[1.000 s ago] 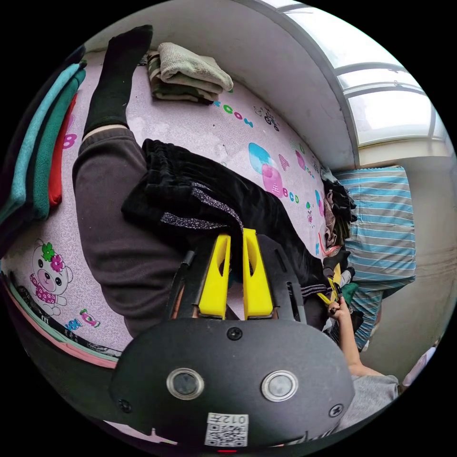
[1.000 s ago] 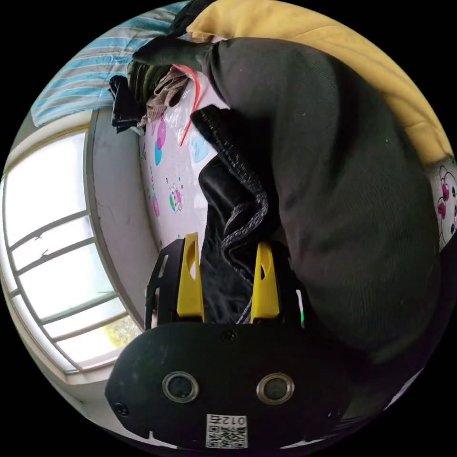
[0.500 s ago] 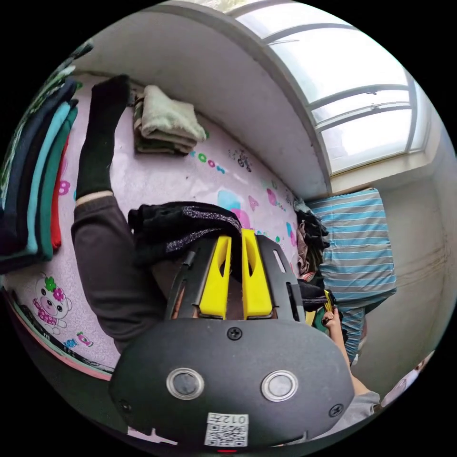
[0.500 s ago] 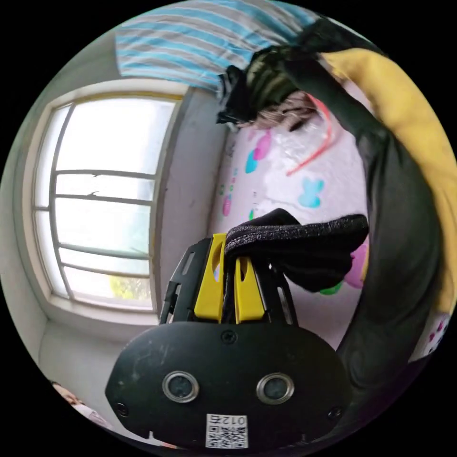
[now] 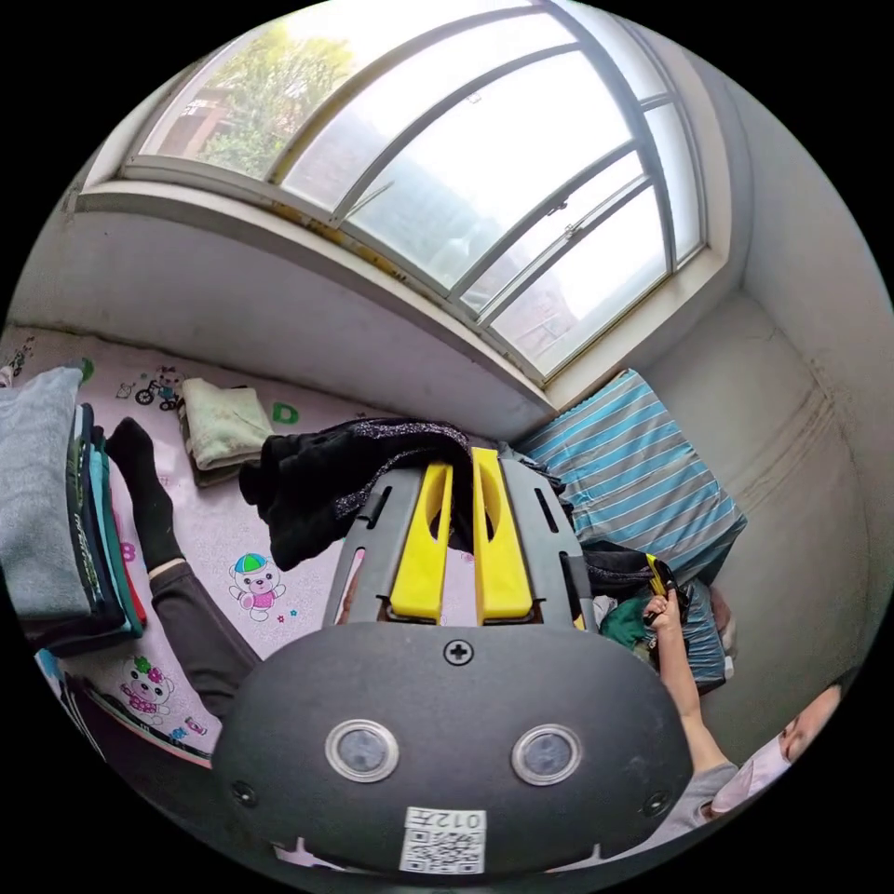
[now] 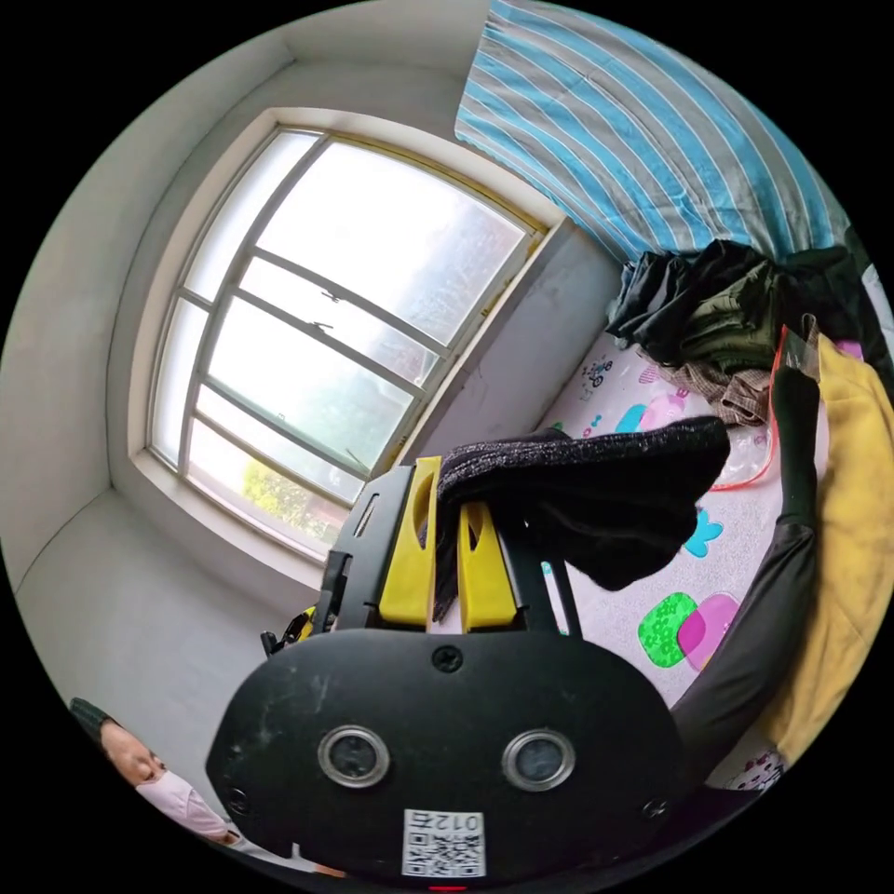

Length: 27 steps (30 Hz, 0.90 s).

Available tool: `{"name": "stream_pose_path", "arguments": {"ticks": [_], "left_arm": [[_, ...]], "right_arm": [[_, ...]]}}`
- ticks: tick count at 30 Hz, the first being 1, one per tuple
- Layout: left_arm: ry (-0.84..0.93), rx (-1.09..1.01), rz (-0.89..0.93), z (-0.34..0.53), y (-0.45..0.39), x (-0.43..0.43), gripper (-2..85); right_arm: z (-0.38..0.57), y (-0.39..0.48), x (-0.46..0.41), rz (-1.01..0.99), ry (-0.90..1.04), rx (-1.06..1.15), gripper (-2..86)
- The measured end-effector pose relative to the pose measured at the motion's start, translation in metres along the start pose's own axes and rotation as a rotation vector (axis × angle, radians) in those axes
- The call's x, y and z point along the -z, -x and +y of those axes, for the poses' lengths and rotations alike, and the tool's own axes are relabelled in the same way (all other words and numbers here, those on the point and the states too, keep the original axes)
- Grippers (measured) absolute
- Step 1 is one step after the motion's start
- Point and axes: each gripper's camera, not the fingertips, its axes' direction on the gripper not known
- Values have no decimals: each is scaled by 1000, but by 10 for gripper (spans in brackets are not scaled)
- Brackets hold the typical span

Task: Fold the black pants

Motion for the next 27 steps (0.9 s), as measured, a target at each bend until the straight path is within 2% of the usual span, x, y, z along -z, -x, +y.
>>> {"name": "stream_pose_path", "arguments": {"ticks": [10,27], "left_arm": [[-49,-52,12,21,-60,75,68],[-73,-13,-9,25,-55,117,65]], "right_arm": [[13,60,45,-77,-16,60,-4],[37,119,18,-60,7,139,-5]]}}
